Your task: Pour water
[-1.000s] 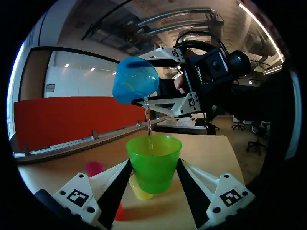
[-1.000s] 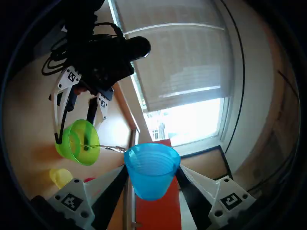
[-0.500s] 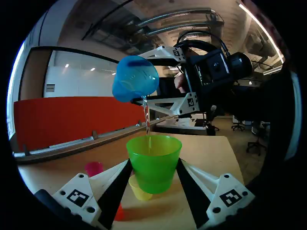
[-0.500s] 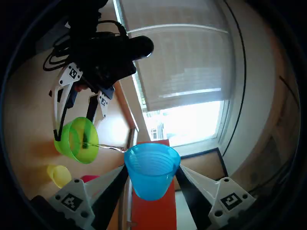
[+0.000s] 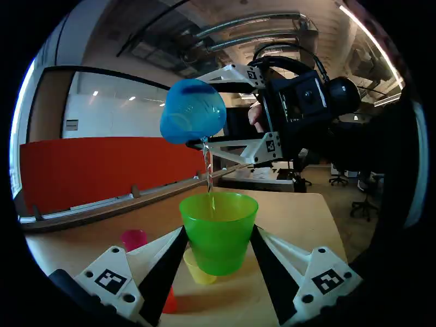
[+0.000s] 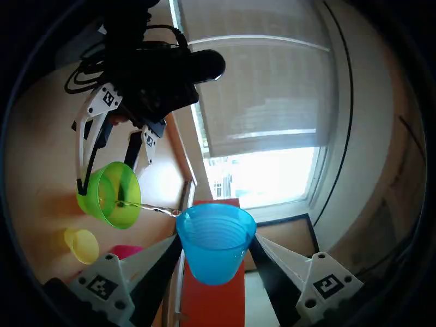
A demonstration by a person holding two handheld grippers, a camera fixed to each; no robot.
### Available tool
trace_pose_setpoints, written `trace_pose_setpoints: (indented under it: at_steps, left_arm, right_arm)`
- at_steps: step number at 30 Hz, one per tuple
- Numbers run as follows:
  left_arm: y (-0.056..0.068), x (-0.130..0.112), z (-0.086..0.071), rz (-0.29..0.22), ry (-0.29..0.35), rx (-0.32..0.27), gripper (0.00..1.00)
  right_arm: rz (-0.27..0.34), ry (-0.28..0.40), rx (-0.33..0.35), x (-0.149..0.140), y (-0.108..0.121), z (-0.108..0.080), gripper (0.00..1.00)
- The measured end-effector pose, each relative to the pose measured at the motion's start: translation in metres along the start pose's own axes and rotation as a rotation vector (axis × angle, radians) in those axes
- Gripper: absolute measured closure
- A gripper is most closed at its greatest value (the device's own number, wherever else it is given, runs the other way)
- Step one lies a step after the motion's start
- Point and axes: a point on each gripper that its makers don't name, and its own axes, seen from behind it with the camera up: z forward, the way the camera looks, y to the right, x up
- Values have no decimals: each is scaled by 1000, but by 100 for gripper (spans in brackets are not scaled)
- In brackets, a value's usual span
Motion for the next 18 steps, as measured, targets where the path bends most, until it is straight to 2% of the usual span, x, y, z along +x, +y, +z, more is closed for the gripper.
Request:
trace_pose_setpoints:
  at_steps: [18]
  left_arm:
    - [0,1,1,0,5,2,20]
  right_arm:
    - [-52,-1,-12,5,4,1,12]
